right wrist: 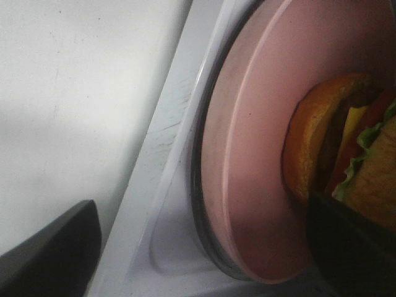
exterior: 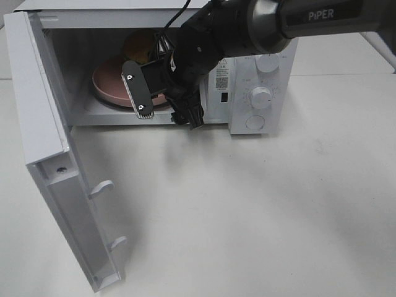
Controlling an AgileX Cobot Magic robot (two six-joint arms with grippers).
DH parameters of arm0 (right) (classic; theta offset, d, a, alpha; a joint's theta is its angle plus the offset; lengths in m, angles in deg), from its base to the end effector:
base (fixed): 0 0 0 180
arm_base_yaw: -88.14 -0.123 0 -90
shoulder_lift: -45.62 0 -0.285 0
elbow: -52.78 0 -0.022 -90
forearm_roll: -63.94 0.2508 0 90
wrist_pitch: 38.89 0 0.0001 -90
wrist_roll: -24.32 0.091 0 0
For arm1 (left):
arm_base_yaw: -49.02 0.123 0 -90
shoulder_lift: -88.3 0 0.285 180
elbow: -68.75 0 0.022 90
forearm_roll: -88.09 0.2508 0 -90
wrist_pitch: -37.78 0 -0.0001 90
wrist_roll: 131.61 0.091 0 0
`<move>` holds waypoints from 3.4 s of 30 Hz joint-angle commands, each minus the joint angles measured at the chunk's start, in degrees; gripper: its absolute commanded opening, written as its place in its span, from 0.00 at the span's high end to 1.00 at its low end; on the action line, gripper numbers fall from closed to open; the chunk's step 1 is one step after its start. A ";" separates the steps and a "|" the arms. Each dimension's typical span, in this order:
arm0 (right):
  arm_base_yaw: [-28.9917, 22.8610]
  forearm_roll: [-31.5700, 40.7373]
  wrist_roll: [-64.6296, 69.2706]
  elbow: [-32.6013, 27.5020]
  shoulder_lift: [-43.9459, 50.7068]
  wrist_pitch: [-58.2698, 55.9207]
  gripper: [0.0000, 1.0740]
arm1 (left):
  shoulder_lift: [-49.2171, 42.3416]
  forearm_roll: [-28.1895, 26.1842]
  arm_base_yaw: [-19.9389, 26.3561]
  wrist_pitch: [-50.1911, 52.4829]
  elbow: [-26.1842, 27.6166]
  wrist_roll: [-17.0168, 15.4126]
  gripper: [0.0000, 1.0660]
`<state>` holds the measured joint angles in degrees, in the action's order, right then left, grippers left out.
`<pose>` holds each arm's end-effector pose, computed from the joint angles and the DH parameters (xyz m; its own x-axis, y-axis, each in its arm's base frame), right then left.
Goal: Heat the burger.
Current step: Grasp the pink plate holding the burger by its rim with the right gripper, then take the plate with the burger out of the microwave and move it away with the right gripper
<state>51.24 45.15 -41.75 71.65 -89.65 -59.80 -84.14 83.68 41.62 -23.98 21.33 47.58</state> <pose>0.4056 0.2914 0.1664 0.4663 -0.8846 0.0068 -0.6330 -0.3390 -0.6960 -0.0094 -0.0050 0.2816 -0.4541 0.0081 -0.8909 0.1658 0.9833 -0.0756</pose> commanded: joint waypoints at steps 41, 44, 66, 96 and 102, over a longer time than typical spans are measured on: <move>-1.95 1.72 3.78 19.71 -12.83 -0.86 0.25 | -1.09 -0.29 0.11 0.52 -0.11 -0.17 0.08; -2.35 2.52 3.78 19.71 -13.75 -0.69 0.25 | -1.09 -0.29 0.11 0.52 -0.11 -0.17 0.08; -1.15 3.04 7.79 19.71 -15.30 0.11 0.46 | -1.09 -0.29 0.11 0.52 -0.11 -0.17 0.08; -2.18 4.53 4.81 14.44 -8.71 -5.16 1.00 | -1.09 -0.29 0.11 0.52 -0.11 -0.17 0.08; -2.18 1.32 4.47 4.76 -3.27 2.86 1.00 | -1.09 -0.29 0.11 0.52 -0.11 -0.17 0.08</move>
<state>49.23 49.33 -36.07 79.61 -96.29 -62.84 -84.14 83.68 41.62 -23.98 21.33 47.58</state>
